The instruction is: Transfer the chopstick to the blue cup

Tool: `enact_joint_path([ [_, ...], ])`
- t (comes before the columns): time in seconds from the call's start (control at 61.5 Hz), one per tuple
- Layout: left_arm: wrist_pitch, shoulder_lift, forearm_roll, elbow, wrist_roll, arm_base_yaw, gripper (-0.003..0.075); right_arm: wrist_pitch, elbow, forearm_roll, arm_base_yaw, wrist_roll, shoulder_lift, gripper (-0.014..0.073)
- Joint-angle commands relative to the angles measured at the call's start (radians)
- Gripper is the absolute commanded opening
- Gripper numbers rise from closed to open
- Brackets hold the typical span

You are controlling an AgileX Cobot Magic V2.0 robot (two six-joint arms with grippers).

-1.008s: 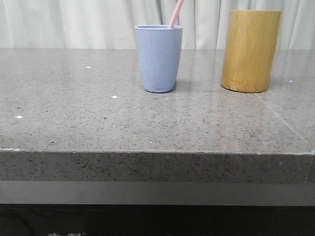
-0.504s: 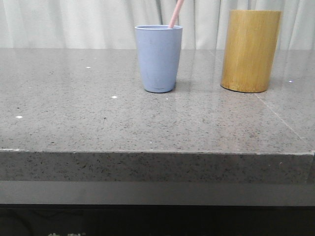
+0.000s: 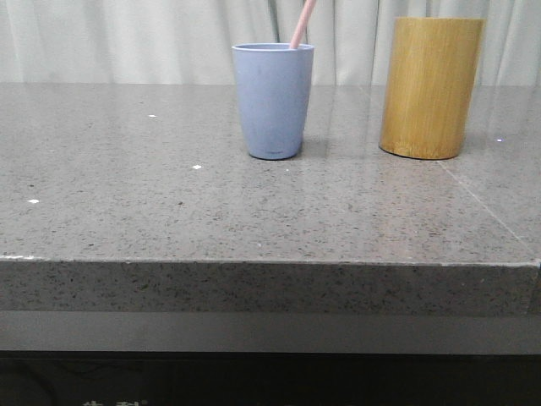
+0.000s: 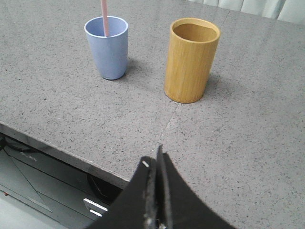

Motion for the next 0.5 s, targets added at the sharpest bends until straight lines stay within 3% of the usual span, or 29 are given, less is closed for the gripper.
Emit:
enact_joint_path([
  [0.0,-0.171,-0.09,-0.005,0.098,-0.002,0.051,-0.0019,-0.068,-0.021,-0.009,-0.007,-0.001,0.011,-0.0067],
  [0.276,-0.354,-0.289,-0.05,0.377,-0.004,0.111,-0.0019,-0.068,-0.021,-0.009,-0.007,-0.001,0.011,-0.0067],
  [0.488,-0.345,-0.311,-0.098,0.416,-0.004,0.111,-0.0019,-0.067,-0.021,-0.009,-0.007,-0.001,0.011,-0.0067],
])
